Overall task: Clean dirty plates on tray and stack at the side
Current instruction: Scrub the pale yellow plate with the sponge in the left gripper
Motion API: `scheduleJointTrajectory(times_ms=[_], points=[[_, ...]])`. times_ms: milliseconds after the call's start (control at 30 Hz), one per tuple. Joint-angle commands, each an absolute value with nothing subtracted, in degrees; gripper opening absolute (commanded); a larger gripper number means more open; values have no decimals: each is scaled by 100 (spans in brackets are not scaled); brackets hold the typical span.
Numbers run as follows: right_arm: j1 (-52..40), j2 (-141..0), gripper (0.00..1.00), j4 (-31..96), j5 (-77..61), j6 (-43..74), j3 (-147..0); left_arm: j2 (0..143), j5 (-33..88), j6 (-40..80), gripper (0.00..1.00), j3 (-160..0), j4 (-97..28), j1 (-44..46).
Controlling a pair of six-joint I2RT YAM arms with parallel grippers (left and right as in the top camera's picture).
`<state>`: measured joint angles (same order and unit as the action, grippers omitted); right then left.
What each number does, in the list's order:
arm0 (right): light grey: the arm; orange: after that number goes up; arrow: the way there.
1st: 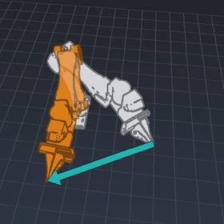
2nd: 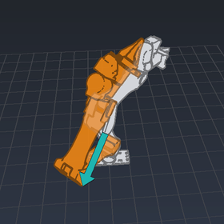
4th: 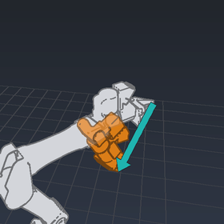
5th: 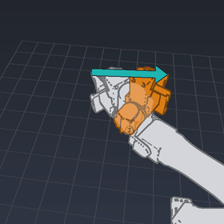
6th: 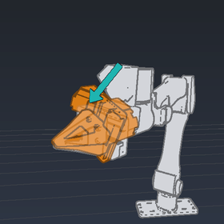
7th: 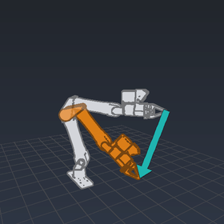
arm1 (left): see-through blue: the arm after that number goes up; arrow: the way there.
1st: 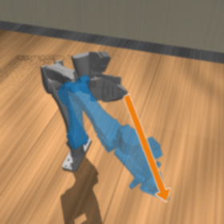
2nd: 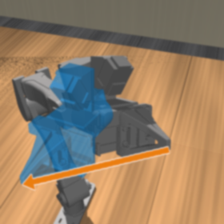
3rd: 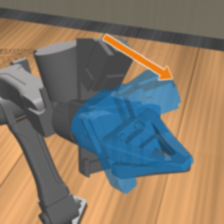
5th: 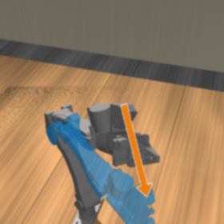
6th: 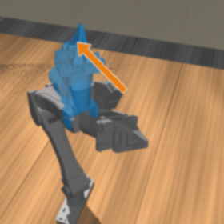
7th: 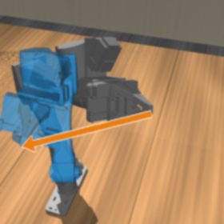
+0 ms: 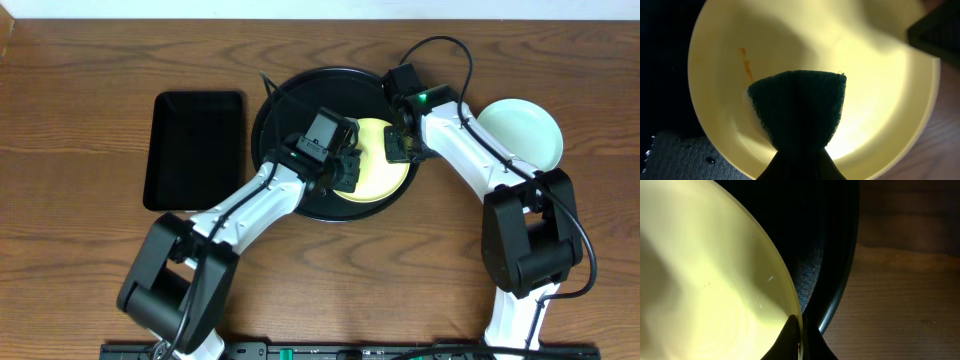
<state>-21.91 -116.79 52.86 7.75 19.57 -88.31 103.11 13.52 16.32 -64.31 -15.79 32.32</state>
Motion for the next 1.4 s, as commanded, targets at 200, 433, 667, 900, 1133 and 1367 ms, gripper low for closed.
scheduleJointTrajectory(times_ms=[200,433,667,900,1133,1367], points=[[-2139,-11701,1,5295,854,2053,-8761,10768,1302,1647,8,-6399,-1579,3223],[-2139,-11701,1,5293,854,2053,-8761,10770,1282,1643,8,-6399,-1634,3218],[-2141,-11701,1,5290,701,1959,-8761,10906,810,1640,8,-6396,-1614,3216],[-2141,-11701,1,5288,659,1944,-8761,11201,808,1638,8,-6396,-1352,3216],[-2141,-11701,1,5290,657,1942,-8761,11198,805,1640,8,-6399,-1009,3179],[-2141,-11701,1,5290,596,1909,-8761,11299,803,1640,8,-6396,-969,3168]])
